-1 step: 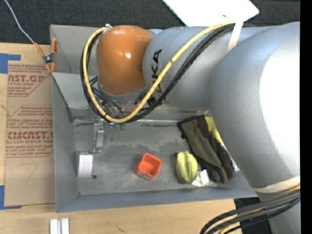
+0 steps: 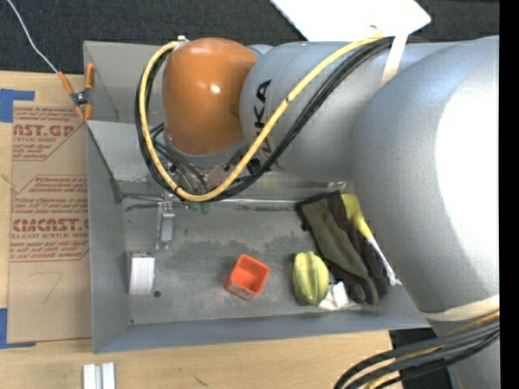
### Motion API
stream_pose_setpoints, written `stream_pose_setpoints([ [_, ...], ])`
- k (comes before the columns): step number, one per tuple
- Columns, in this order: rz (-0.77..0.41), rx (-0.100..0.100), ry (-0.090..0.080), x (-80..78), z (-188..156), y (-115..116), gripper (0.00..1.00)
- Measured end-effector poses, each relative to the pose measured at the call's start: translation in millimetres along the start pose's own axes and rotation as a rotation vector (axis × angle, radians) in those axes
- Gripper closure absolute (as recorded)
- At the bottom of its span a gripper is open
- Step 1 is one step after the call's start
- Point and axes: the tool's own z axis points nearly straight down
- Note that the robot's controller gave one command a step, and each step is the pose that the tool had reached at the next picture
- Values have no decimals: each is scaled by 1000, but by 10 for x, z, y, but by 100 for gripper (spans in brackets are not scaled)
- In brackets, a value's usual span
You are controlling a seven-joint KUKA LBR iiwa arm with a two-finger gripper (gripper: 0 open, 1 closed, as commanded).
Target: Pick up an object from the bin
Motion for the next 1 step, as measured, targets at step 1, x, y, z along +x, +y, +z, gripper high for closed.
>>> stream_pose_setpoints([
  [1,-533,-1,2,271,822,104,0],
])
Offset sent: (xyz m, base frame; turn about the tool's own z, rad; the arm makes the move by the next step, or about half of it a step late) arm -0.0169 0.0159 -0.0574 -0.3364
